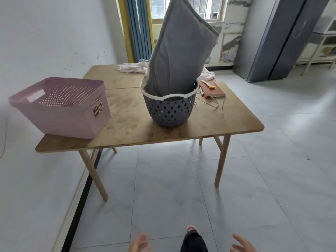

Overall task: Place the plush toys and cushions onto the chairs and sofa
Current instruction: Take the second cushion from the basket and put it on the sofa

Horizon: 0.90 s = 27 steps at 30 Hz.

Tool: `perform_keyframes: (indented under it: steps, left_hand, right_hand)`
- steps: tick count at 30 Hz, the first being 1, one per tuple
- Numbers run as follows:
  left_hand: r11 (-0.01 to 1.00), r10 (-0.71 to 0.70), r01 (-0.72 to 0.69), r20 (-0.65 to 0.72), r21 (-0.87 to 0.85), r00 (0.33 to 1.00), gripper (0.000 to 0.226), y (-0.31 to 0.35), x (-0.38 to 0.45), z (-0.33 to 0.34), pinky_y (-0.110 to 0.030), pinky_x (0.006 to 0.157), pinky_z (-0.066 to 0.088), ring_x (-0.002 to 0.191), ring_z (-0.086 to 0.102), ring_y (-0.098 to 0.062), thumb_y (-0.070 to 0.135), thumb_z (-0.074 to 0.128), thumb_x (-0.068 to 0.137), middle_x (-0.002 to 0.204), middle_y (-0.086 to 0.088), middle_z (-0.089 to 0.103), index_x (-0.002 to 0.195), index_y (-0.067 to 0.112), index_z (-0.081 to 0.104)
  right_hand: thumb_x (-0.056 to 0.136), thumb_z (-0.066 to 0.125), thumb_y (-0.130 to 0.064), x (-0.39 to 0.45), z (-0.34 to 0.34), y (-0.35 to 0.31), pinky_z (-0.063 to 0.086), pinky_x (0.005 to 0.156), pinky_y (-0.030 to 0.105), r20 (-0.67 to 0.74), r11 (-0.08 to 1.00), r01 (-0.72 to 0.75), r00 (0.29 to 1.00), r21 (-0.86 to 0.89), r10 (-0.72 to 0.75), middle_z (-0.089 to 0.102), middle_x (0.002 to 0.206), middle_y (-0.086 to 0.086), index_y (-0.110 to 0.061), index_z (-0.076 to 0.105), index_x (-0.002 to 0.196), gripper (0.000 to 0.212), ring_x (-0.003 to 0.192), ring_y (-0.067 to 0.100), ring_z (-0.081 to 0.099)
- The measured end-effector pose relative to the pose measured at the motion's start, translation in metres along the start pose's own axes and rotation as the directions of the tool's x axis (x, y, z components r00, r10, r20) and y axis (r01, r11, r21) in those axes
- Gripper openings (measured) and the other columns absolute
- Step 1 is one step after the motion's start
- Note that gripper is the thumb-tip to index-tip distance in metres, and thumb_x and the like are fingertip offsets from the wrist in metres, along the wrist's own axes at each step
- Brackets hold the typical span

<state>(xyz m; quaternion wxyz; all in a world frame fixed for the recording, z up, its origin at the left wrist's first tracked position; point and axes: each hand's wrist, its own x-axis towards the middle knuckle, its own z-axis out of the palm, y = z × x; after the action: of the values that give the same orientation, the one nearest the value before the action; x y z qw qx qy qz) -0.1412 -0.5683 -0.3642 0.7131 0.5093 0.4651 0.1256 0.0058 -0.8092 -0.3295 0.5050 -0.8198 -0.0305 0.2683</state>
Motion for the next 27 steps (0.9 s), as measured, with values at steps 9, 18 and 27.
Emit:
perform_keyframes:
  steps: [9,18,27]
  left_hand:
    - [0.939,0.319,-0.312,-0.029,0.143,0.947,0.025,0.171,0.135,0.113,0.001,0.063,0.044,0.081,0.057,0.009,0.002,0.053,0.088,0.096,0.022,0.055,0.109,0.014,0.048]
    - [0.808,0.584,-0.572,-0.066,0.139,0.809,0.025,0.321,0.240,0.150,-0.013,0.082,0.044,0.093,0.058,0.007,0.034,0.062,0.078,0.098,0.025,0.058,0.096,0.040,0.046]
    - [0.478,0.829,-0.741,0.036,0.472,0.558,0.060,0.486,0.337,0.215,-0.027,0.101,0.032,0.112,0.036,-0.006,0.041,0.054,0.079,0.116,0.021,0.043,0.132,0.020,0.037]
  right_hand:
    - [0.082,0.063,-0.015,0.221,-0.025,-0.176,0.049,0.085,0.013,0.010,0.939,0.345,0.938,0.004,-0.345,0.062,0.105,-0.001,-0.020,0.054,0.110,0.030,0.082,-0.029,0.051]
    - [0.070,0.056,-0.061,0.352,-0.027,-0.331,0.044,0.073,-0.003,-0.083,0.866,0.500,0.863,-0.005,-0.498,0.063,0.099,-0.024,-0.067,0.052,0.090,0.022,0.091,-0.019,0.056]
    - [0.081,0.064,-0.019,0.482,-0.016,-0.483,0.040,0.099,0.039,-0.353,0.830,0.552,0.795,0.082,-0.494,0.047,0.120,-0.003,-0.014,0.036,0.132,0.058,0.113,0.017,0.045]
